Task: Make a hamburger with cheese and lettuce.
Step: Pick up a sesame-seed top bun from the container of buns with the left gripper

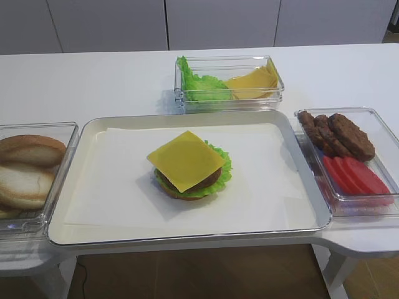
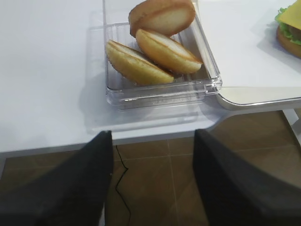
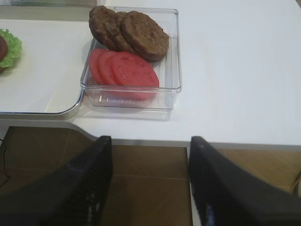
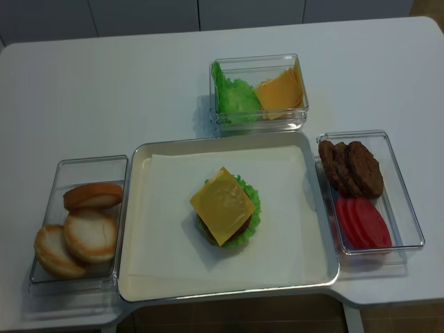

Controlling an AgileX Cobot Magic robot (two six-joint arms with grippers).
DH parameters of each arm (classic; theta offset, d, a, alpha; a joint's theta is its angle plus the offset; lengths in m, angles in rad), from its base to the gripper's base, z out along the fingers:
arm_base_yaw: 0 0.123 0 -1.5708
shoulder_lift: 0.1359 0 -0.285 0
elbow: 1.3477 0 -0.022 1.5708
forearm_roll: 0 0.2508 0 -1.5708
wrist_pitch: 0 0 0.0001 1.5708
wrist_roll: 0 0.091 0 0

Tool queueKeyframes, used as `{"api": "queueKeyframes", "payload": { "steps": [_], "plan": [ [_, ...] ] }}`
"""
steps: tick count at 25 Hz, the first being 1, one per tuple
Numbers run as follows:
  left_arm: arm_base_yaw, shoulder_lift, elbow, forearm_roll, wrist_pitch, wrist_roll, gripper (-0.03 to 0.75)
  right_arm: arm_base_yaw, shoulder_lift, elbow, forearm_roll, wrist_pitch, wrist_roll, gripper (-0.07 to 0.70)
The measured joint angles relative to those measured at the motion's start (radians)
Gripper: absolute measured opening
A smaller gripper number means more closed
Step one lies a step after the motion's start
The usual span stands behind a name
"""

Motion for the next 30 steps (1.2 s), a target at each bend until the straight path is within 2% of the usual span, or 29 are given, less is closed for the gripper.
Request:
{"api": "queueKeyframes", "payload": {
  "steps": [5, 9, 12, 16, 22, 27, 30],
  "plan": [
    [0.000, 0.000, 0.000, -0.023, -0.003, -0.007, 0.405, 0.000, 0.000, 0.000, 0.000, 0.000, 0.000, 0.394],
    [0.000, 0.016, -0.032, -0.029, -0.005, -0.100, 0.405, 0.000, 0.000, 0.000, 0.000, 0.000, 0.000, 0.394],
    [0.000, 0.112, -0.090, -0.022, -0.005, -0.182, 0.405, 0.000, 0.000, 0.000, 0.000, 0.000, 0.000, 0.393],
    [0.000, 0.301, -0.168, -0.020, -0.012, -0.337, 0.405, 0.000, 0.000, 0.000, 0.000, 0.000, 0.000, 0.393],
    [0.000, 0.556, -0.250, -0.014, -0.082, -0.608, 0.405, 0.000, 0.000, 0.000, 0.000, 0.000, 0.000, 0.393],
    [0.000, 0.682, -0.259, 0.008, -0.109, -0.879, 0.405, 0.000, 0.000, 0.000, 0.000, 0.000, 0.000, 0.393],
    [0.000, 0.726, -0.259, 0.032, -0.119, -0.971, 0.405, 0.000, 0.000, 0.000, 0.000, 0.000, 0.000, 0.393]
  ]
}}
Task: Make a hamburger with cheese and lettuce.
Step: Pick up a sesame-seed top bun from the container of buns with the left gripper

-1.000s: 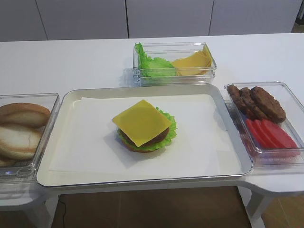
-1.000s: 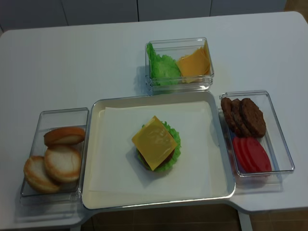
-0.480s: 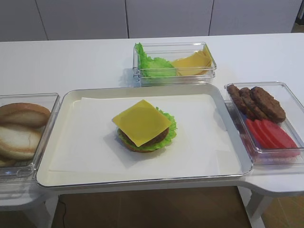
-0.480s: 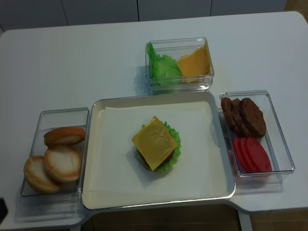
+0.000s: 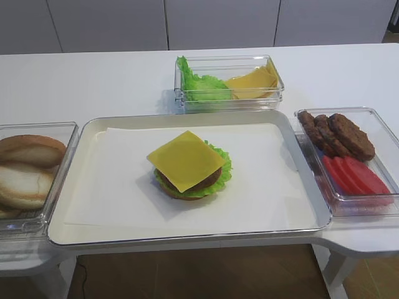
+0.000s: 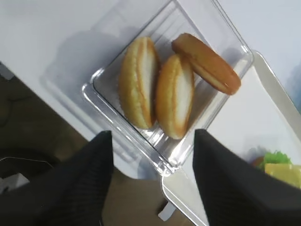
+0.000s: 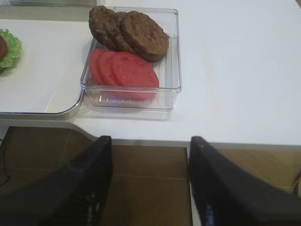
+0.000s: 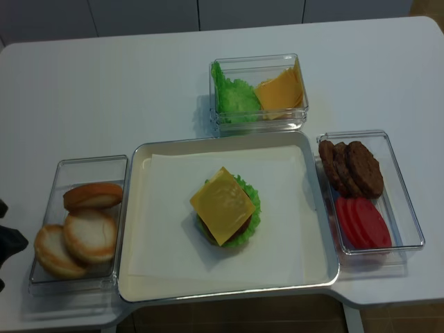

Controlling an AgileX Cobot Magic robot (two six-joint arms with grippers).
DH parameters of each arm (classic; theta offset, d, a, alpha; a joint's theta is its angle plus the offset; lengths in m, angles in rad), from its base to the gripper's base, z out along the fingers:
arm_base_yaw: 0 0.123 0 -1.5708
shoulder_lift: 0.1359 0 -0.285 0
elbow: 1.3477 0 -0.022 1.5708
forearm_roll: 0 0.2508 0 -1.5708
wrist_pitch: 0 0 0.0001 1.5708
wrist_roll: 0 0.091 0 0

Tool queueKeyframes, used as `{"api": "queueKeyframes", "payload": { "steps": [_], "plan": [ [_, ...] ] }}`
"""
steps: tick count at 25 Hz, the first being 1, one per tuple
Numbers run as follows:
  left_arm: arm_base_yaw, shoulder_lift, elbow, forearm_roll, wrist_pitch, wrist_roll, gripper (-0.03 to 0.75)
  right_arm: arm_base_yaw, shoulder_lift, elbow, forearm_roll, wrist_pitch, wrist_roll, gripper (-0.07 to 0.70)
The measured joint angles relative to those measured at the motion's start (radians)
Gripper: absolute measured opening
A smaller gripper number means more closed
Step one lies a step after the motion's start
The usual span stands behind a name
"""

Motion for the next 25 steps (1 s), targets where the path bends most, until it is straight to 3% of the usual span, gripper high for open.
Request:
{"api": "queueKeyframes", "payload": {
  "steps": [6, 13, 20, 25],
  "plan": [
    [0.000, 0.113, -0.001, 0.042, -0.016, -0.071, 0.405, 0.000, 0.000, 0.000, 0.000, 0.000, 0.000, 0.393],
    [0.000, 0.286, -0.001, 0.024, -0.080, -0.073, 0.405, 0.000, 0.000, 0.000, 0.000, 0.000, 0.000, 0.393],
    [0.004, 0.393, -0.001, 0.019, -0.106, -0.075, 0.405, 0.000, 0.000, 0.000, 0.000, 0.000, 0.000, 0.392],
    [0.044, 0.419, -0.001, 0.008, -0.119, -0.044, 0.405, 0.000, 0.000, 0.000, 0.000, 0.000, 0.000, 0.392]
  ]
}}
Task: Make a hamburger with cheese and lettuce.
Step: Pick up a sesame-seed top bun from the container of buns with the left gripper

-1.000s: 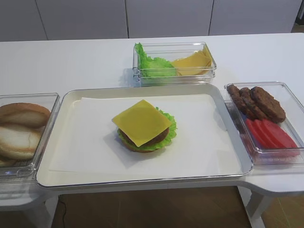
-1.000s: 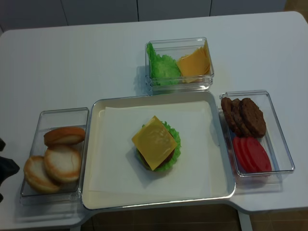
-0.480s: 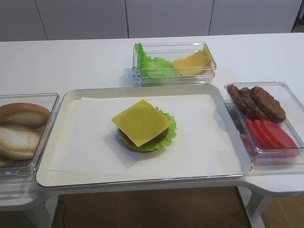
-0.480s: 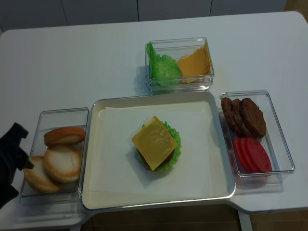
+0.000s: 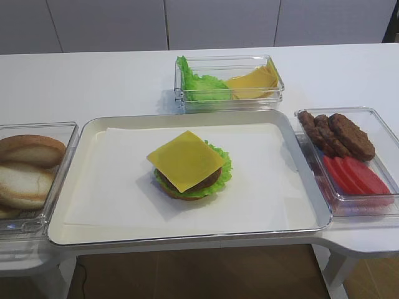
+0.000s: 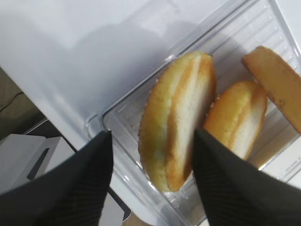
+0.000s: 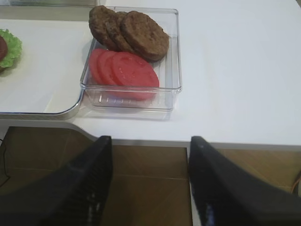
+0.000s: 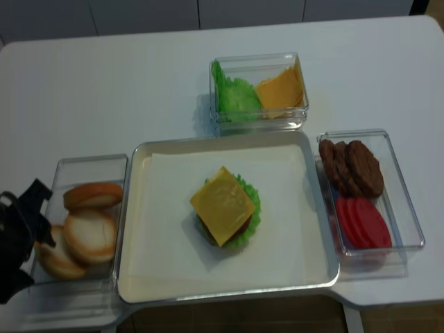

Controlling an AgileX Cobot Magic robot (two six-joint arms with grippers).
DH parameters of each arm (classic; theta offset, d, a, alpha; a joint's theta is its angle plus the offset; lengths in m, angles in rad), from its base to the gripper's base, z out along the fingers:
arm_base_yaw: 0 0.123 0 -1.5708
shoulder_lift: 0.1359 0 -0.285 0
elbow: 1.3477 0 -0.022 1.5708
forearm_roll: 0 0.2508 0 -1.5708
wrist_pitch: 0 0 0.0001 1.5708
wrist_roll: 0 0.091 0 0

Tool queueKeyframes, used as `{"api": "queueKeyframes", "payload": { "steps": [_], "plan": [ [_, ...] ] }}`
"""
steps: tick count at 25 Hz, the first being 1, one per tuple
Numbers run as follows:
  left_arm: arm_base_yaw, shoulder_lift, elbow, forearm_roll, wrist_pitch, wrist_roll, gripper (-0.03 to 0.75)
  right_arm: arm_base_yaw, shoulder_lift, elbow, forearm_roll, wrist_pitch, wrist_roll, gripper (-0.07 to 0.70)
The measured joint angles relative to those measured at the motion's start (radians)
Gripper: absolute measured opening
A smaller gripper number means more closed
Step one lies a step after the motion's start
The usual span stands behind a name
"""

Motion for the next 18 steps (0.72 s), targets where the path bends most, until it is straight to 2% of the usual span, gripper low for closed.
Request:
{"api": "queueKeyframes", "payload": {
  "steps": [8, 18],
  "plan": [
    [0.051, 0.049, -0.001, -0.068, -0.023, 0.128, 0.405, 0.000, 0.000, 0.000, 0.000, 0.000, 0.000, 0.392],
    [0.051, 0.104, -0.007, -0.083, -0.039, 0.147, 0.403, 0.000, 0.000, 0.000, 0.000, -0.002, 0.000, 0.391]
  ]
}}
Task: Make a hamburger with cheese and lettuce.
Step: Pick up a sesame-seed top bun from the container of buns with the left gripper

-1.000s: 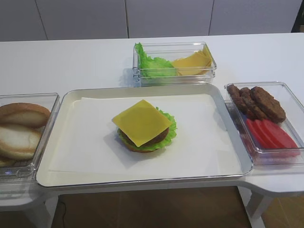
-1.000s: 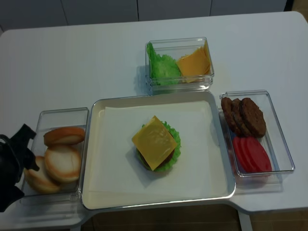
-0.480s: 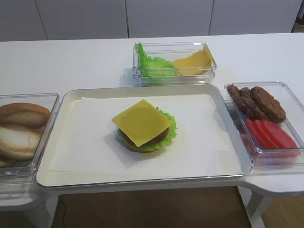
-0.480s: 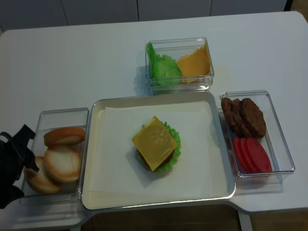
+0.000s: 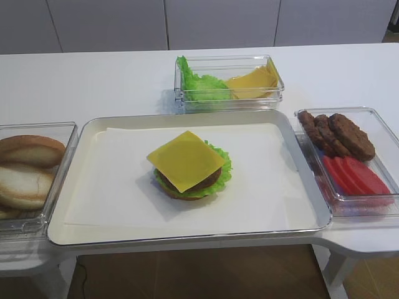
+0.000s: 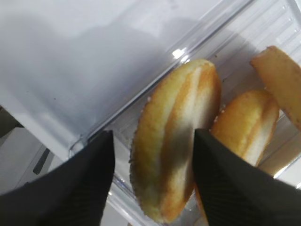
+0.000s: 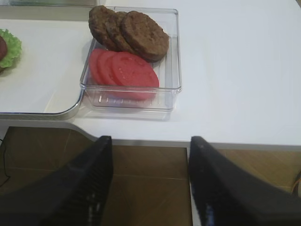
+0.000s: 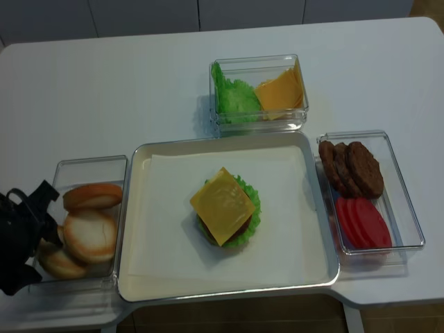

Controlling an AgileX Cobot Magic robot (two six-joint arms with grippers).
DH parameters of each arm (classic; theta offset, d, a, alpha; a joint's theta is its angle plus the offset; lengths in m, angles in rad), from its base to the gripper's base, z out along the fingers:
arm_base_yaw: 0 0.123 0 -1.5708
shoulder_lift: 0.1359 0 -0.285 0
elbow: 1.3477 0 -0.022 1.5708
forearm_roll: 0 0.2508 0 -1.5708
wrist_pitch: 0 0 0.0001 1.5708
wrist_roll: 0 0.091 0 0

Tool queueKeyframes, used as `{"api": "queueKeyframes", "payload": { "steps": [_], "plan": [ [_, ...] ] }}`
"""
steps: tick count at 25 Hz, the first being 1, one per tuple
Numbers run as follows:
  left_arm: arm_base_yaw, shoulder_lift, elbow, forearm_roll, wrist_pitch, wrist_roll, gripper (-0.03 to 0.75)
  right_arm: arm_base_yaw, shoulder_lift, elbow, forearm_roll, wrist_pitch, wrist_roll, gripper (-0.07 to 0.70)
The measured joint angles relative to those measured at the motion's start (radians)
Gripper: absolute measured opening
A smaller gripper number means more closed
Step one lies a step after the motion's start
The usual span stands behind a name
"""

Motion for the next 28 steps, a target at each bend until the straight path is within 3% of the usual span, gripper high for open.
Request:
{"api": "queueKeyframes", "payload": {
  "steps": [11, 28],
  "plan": [
    [0.000, 0.006, 0.000, -0.002, -0.002, 0.002, 0.221, 0.000, 0.000, 0.000, 0.000, 0.000, 0.000, 0.391],
    [0.000, 0.006, 0.000, 0.000, -0.001, 0.004, 0.186, 0.000, 0.000, 0.000, 0.000, 0.000, 0.000, 0.391]
  ]
}}
